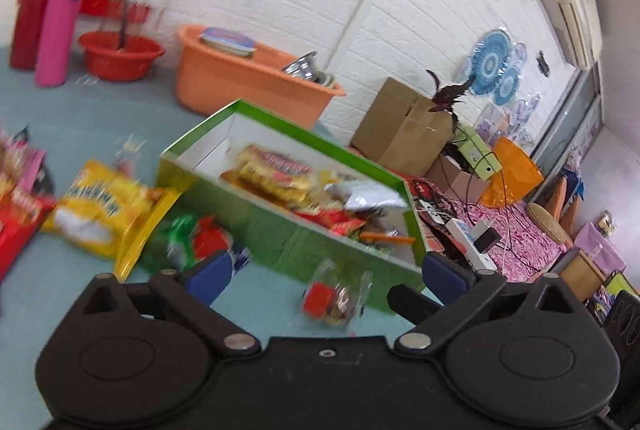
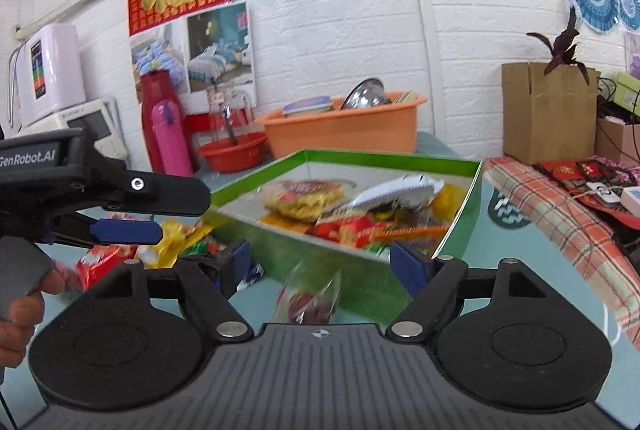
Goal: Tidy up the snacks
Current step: 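Close both grippers on the small clear candy packet with red label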
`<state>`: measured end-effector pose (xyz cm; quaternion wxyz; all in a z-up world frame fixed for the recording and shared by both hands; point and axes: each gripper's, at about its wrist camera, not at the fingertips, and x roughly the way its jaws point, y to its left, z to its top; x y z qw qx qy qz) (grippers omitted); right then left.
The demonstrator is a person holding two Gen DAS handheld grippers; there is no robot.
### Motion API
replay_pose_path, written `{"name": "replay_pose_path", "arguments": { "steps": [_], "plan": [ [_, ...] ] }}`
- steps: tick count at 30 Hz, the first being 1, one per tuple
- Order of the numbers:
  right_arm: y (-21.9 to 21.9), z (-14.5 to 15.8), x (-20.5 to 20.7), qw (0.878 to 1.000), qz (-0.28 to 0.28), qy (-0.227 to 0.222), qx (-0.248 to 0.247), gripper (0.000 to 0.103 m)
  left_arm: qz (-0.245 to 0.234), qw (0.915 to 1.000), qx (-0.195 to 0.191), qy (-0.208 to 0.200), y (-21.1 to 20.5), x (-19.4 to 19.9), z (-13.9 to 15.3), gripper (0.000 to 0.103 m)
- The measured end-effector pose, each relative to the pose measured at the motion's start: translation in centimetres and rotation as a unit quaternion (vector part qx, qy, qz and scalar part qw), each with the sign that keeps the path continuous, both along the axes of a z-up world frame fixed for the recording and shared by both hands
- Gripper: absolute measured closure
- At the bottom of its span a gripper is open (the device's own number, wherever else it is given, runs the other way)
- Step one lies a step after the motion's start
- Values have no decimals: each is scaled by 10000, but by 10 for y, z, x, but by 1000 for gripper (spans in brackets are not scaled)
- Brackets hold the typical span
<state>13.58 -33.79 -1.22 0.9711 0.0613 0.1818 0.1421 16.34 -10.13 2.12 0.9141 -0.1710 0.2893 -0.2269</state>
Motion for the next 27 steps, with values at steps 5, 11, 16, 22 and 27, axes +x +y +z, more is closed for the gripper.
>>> {"name": "replay_pose_path", "arguments": {
  "steps": [5,11,16,22,27],
  "plan": [
    [12,-14,-7,9992,189,365,-8,0,405,9983,-173,374,30,-25,-23,0],
    [29,-22,-5,9977,391,552,-68,0,739,9962,-191,423,61,-52,-36,0],
    [39,-26,16,9973,272,667,-163,0,885,9952,-199,365,73,-57,-39,0],
    [45,-31,46,9963,-71,806,-276,0,804,9963,-104,291,77,-54,-41,0],
    [48,-33,48,9945,28,866,-588,7,571,9981,17,229,70,-38,-37,0]
  ]
}}
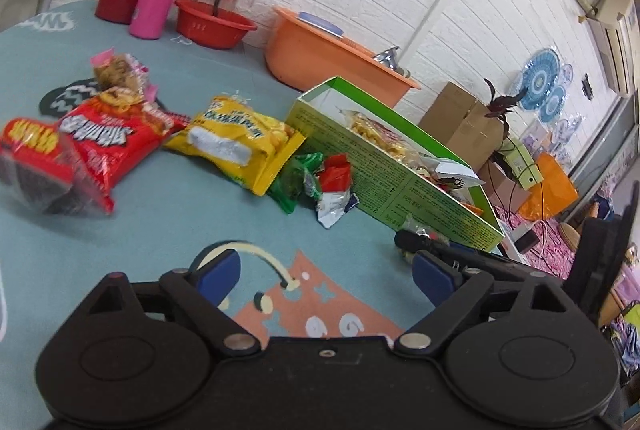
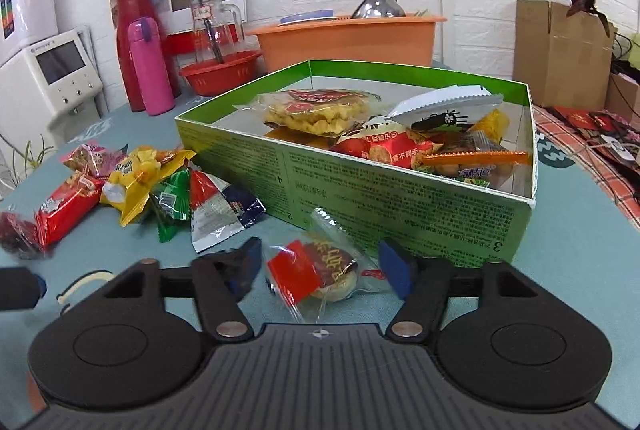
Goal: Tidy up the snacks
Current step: 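Close both grippers on the small clear candy packet with red label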
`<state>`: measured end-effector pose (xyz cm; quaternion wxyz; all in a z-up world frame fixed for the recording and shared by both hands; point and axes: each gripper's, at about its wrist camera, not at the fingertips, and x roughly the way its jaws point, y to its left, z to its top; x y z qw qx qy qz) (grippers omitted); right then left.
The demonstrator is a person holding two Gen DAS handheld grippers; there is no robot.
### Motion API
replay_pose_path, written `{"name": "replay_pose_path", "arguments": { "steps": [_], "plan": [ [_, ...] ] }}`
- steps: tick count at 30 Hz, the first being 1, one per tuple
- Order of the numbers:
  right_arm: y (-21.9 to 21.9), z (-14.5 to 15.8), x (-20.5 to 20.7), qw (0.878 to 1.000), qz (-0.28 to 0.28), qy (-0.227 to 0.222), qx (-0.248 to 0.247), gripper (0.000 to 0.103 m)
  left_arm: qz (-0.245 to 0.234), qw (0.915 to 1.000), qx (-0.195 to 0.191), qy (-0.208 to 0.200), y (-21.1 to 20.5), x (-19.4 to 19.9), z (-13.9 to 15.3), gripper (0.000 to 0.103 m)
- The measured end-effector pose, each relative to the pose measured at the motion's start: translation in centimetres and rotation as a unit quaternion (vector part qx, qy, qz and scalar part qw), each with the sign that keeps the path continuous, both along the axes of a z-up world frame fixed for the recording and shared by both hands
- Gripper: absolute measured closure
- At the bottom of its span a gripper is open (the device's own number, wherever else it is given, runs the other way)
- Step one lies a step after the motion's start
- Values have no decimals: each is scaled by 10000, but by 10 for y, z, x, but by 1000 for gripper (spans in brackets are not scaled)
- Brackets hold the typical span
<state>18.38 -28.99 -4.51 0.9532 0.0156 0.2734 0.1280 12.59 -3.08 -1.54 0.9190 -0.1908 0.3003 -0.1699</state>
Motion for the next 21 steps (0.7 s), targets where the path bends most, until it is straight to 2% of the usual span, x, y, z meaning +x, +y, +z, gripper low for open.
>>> {"name": "replay_pose_path", "arguments": {
  "steps": [4,9,15,21],
  "plan": [
    [8,5,-15,9988,483,-19,23,18,-144,9997,182,-91,-12,20,4,0],
    [12,5,-30,9975,692,-10,123,17,-307,9989,285,-230,-33,51,11,0],
    [1,8,-39,9976,666,-20,210,10,-500,9952,700,-461,-63,95,11,0],
    [-9,8,-43,9982,574,-25,198,10,-655,9922,1058,-102,-77,125,-13,2]
  ]
}}
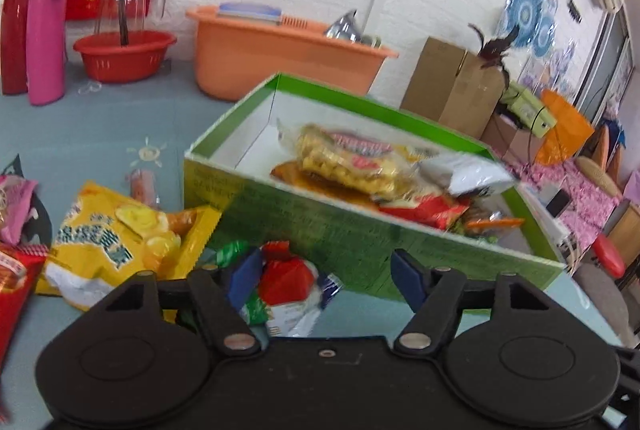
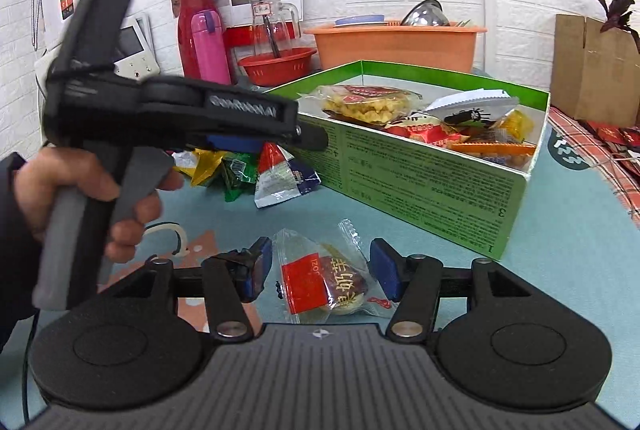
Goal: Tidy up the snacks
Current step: 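Close both grippers on the small clear candy packet with red label, then lift the candy packet over the green box and open both grippers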
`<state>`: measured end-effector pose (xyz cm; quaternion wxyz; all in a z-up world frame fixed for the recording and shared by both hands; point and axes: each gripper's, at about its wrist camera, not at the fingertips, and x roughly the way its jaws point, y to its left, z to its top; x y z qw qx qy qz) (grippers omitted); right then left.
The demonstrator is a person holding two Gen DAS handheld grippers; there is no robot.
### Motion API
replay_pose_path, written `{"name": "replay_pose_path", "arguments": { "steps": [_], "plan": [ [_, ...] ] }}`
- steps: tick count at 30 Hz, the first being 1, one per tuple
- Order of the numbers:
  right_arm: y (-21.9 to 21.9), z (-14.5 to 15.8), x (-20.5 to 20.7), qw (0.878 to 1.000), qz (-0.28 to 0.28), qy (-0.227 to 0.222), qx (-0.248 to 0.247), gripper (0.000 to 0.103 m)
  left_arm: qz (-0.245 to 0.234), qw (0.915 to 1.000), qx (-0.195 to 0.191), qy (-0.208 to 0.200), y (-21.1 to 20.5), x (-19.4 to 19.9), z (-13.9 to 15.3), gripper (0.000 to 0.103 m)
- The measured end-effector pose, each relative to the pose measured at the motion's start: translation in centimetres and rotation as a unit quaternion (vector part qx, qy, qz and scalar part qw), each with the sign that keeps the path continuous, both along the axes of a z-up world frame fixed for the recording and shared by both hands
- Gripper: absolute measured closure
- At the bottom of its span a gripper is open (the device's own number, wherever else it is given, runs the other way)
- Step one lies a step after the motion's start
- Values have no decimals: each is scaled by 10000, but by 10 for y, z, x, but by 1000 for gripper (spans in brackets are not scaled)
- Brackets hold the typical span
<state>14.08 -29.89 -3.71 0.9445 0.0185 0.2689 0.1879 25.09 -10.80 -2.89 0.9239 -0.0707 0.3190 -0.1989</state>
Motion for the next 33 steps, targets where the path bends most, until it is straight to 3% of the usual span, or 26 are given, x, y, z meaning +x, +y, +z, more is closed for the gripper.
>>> {"name": "replay_pose_path", "arguments": {
  "steps": [3,5,7,8,11,12,25,26,28,33],
  "plan": [
    [-2,-2,0,10000,-16,44,34,3,-100,9993,-235,272,6,0,-14,4],
    [-2,-4,-1,10000,-18,76,9,0,-158,9993,-259,227,9,-7,-15,6],
    [-2,-5,-3,10000,-4,82,-1,0,-320,9984,-323,348,10,-13,-12,18],
    [-3,-6,-4,10000,0,71,-5,0,-400,9975,-391,428,11,-15,-12,18],
    [-3,-7,-5,10000,-2,72,-13,0,-346,9974,-420,475,11,-18,-10,12],
    [-2,-7,-6,10000,-16,78,-16,0,-314,9977,-410,447,10,-18,-9,0],
    [-5,-12,-14,9999,-121,97,-48,0,-19,9987,-384,332,-7,0,-11,0],
    [-5,-14,-14,9998,-144,105,-64,3,-26,9990,-320,307,-8,0,-11,0],
    [-6,-14,-13,9997,-172,146,-35,25,-114,9995,-159,254,-11,-2,-12,5],
    [-8,-13,-17,9998,-174,89,72,33,-74,9990,-264,353,-4,-11,-12,7]
  ]
}}
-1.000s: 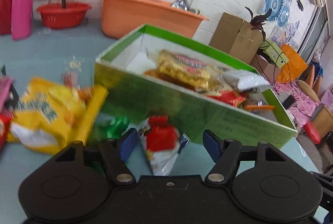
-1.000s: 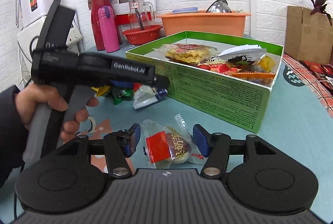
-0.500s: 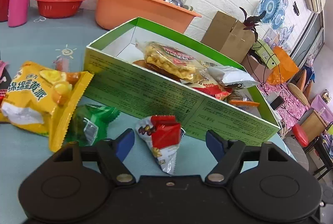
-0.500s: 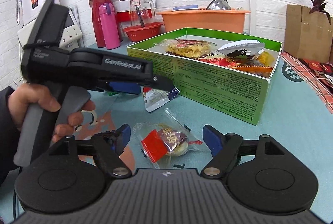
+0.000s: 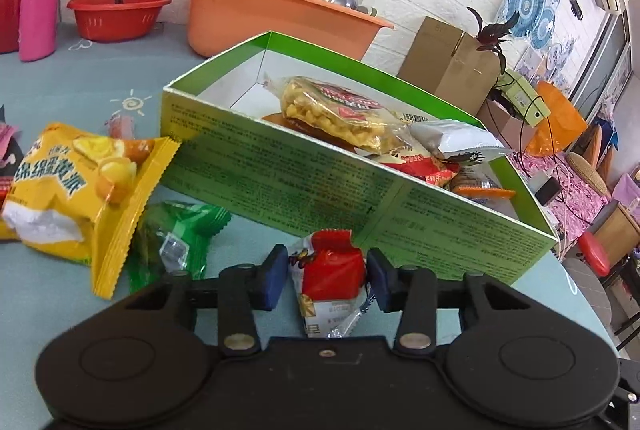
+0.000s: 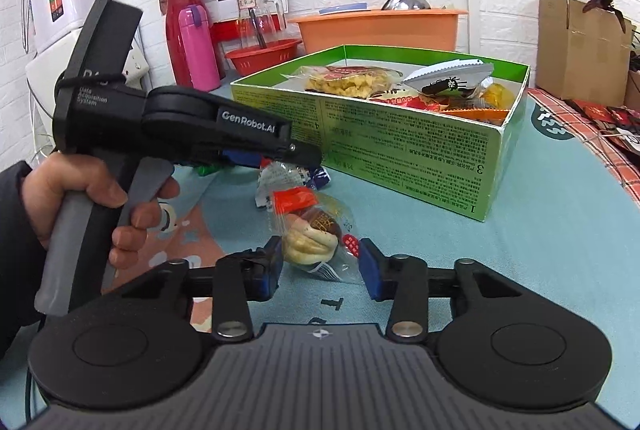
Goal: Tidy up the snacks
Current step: 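Lift the candy packet over the green box and open both grippers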
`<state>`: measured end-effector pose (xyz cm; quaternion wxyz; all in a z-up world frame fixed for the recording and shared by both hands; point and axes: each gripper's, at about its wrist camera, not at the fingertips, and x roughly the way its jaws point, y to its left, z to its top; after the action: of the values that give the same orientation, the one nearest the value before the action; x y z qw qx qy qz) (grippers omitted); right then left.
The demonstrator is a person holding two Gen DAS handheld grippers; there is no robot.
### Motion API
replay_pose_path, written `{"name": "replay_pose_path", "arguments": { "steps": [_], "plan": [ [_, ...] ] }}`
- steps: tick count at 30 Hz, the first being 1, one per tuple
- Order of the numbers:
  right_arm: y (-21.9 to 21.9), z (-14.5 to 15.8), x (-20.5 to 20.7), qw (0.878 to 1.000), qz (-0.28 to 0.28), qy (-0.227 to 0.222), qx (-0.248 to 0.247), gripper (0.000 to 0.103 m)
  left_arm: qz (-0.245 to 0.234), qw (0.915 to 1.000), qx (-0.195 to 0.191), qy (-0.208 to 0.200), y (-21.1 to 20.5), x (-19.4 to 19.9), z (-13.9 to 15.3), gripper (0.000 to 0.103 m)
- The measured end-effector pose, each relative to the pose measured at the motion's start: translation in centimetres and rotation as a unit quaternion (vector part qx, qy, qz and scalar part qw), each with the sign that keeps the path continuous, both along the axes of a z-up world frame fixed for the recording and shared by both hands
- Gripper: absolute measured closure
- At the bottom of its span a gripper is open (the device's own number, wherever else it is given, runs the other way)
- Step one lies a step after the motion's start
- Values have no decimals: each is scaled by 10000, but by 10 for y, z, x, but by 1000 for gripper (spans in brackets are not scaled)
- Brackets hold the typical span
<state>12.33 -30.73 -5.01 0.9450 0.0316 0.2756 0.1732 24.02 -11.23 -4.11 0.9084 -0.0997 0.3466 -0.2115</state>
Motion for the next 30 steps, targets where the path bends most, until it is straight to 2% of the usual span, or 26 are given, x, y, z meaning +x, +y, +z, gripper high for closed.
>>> {"name": "replay_pose_path", "arguments": {
  "steps": [5,8,13,18,25,30],
  "plan": [
    [2,5,-4,9999,42,-100,47,34,10,9996,-268,7,13,-12,12,9],
    [1,16,-7,9996,75,-272,91,35,-9,9990,-396,-204,19,-21,30,9],
    [-1,44,-9,9966,58,-812,159,34,-16,9959,-638,-642,24,-26,65,9],
    [-6,68,5,9919,-95,-1255,192,34,85,9933,-617,-969,22,-16,89,8],
    [-15,82,39,9869,-458,-1535,206,34,405,9913,-575,-1110,27,16,97,8],
    [-19,78,75,9859,-752,-1479,205,34,466,9920,-486,-1072,27,38,89,8]
  ]
}}
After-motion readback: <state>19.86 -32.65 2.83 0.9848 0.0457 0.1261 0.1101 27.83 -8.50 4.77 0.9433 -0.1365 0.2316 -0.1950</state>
